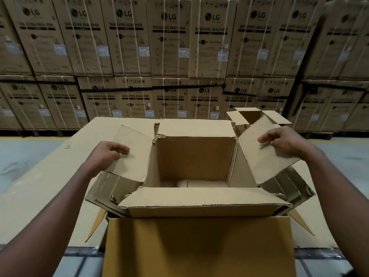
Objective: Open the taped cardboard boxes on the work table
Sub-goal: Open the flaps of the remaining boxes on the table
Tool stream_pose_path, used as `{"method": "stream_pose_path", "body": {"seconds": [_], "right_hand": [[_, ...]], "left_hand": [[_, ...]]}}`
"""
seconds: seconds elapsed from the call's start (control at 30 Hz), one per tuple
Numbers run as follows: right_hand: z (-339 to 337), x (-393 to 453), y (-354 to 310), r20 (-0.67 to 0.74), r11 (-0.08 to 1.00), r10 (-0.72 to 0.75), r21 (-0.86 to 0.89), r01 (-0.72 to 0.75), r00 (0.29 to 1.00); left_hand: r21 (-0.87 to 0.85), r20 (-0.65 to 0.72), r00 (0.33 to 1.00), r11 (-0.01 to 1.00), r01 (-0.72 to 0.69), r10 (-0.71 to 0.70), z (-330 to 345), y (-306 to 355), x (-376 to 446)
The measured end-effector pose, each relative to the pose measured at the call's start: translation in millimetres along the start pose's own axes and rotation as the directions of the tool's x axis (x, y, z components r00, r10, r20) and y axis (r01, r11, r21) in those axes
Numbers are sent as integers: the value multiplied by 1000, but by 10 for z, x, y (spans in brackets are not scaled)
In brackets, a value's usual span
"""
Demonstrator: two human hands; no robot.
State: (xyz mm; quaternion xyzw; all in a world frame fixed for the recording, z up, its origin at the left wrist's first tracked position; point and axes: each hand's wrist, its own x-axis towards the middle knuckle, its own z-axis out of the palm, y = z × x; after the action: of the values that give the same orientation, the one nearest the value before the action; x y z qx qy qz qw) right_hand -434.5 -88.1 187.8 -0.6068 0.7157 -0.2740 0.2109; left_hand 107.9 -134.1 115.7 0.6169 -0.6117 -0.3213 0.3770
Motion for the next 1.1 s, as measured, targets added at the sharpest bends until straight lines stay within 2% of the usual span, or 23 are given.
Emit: {"method": "stream_pose_path", "body": {"seconds": [0.13,0.37,0.47,0.57,0.7,0.77,0.87,0.93,1.1], "right_hand": [[-13,-6,155,20,999,28,45,-29,999],[17,-90,410,7,995,39,87,-39,999],[13,-96,491,25,992,36,124,-38,999],[-38,-75,573,62,999,29,39,-31,998],[34,-64,739,102,994,100,-44,-96,990],[145,-78,812,100,990,129,-77,-121,987],[304,-137,852,45,974,181,-148,-172,983],[373,-182,861,-18,968,172,-182,-173,985],[392,-384,792,-154,980,94,-162,-119,984]], "left_hand": [[-23,9,1000,1000,10,-10,18,-100,31],[38,-17,1000,999,2,-2,45,-244,36],[120,-103,994,992,-35,47,66,-335,26],[240,-173,982,970,-28,71,47,-450,9],[353,-132,990,936,11,38,86,-553,-66],[355,-95,995,934,44,-11,130,-588,-117],[383,-16,996,920,83,-84,210,-662,-215],[400,-50,997,914,69,-53,250,-682,-284],[293,-160,984,955,-31,81,271,-369,-466]]}}
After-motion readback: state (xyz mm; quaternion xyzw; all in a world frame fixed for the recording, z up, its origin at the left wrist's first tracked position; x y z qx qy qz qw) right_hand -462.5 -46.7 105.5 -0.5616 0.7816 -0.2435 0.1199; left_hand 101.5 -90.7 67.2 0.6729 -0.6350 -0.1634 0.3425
